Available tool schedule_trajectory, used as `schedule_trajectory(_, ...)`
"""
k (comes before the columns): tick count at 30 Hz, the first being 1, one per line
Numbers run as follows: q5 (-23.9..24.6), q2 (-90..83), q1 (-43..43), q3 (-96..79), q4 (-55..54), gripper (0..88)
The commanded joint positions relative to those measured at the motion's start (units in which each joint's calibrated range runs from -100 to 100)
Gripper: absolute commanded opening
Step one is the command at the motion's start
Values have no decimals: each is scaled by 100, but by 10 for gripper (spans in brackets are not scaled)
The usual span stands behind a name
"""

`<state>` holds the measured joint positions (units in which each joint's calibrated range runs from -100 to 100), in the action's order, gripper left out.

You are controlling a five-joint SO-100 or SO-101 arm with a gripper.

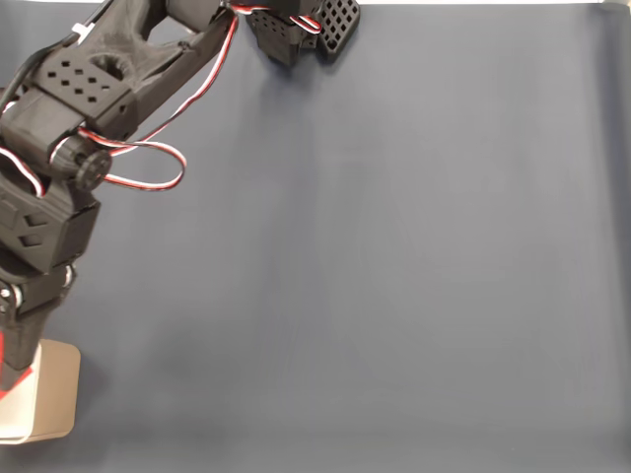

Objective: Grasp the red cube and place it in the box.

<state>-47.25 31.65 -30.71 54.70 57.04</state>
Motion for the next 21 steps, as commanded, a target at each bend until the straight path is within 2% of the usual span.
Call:
schedule_trajectory(1, 63, 110, -82, 625, -7, 1)
schedule_trajectory(21, 34, 1531, -253, 2413, -81, 6)
